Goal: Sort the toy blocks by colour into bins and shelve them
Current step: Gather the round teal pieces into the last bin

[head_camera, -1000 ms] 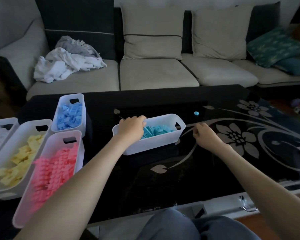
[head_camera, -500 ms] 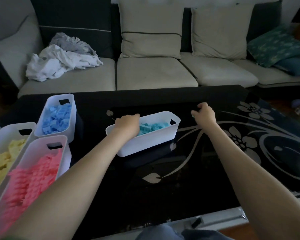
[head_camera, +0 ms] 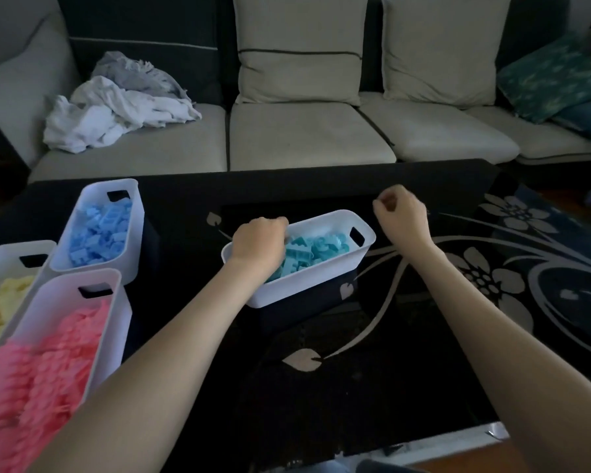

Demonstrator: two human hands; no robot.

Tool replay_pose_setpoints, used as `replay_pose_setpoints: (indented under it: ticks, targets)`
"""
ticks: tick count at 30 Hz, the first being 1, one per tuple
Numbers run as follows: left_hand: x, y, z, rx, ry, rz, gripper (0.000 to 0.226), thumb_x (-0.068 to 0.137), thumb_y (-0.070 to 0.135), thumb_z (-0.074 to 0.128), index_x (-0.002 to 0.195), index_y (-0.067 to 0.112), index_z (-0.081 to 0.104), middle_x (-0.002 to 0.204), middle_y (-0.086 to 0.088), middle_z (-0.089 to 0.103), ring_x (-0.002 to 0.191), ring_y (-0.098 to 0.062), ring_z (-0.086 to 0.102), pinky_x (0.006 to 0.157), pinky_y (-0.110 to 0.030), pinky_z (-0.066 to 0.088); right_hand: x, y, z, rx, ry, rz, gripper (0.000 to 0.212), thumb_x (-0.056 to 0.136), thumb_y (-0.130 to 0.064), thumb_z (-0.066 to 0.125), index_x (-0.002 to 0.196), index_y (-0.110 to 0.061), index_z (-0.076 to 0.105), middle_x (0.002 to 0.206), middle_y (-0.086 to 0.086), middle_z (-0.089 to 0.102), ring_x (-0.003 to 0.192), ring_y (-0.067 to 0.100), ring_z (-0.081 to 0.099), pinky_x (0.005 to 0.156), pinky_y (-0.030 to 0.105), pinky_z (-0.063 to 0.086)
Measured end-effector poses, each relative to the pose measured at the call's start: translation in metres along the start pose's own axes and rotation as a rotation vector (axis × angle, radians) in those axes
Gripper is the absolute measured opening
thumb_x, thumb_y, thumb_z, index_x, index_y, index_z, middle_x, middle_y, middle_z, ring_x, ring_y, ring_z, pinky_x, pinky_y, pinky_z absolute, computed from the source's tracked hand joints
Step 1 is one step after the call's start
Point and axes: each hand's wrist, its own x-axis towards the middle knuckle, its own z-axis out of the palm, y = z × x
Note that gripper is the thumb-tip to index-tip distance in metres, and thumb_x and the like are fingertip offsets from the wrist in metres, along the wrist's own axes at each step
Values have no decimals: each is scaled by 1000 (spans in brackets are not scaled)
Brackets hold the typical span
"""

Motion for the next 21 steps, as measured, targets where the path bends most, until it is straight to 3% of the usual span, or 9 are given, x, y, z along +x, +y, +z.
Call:
replay_pose_setpoints:
  ticks: [2,5,8,11,15,18,21]
  targets:
    - [0,-2,-4,-24,2,10,19,97,16,41,106,15,59,84,-3,56,75,-23,55,59,-33,40,-21,-31,-10,59,-43,-156,15,90,-23,58,102,-13,60,96,-1,61,84,12,57,72,22,44]
    - [-5,-2,-16,-30,21,31,20,98,24,43,102,17,62,86,-2,60,76,-22,57,59,-33,40,-61,-63,-6,-52,-325,-365,24,91,-33,57,110,-19,56,100,-7,56,84,5,54,73,19,44]
    - [-14,-6,-27,-43,-3,30,22,96,27,46,97,17,65,85,-2,62,76,-21,59,59,-32,40,-74,-70,9,-207,-521,-370,44,88,-49,54,122,-21,54,118,-1,54,109,14,47,89,26,37]
    - [-26,-17,-32,-102,-96,-13,23,97,29,47,95,15,65,83,-2,63,73,-18,60,56,-29,40,-70,-73,8,-371,-557,-309,47,90,-52,50,125,-21,54,126,4,53,120,22,42,98,35,35]
    - [-37,-31,-30,-195,-204,-117,26,97,28,47,107,13,65,95,-6,65,85,-23,62,69,-33,50,-80,-78,-4,-131,-563,-279,39,94,-40,50,127,-20,54,131,1,53,122,18,45,103,36,37]
    - [-39,-22,-33,-280,-19,-84,29,99,19,40,123,16,55,108,-7,64,94,-24,61,77,-38,50,-91,-78,-14,-97,-546,-321,34,96,-34,48,128,-22,53,135,-3,50,126,15,41,108,38,32]
    - [-35,10,-46,-400,220,99,35,99,14,35,132,18,47,113,-8,63,100,-26,59,78,-38,48,-92,-65,-33,-146,-483,-316,36,94,-28,49,129,-22,51,134,-2,49,127,17,40,107,41,33]
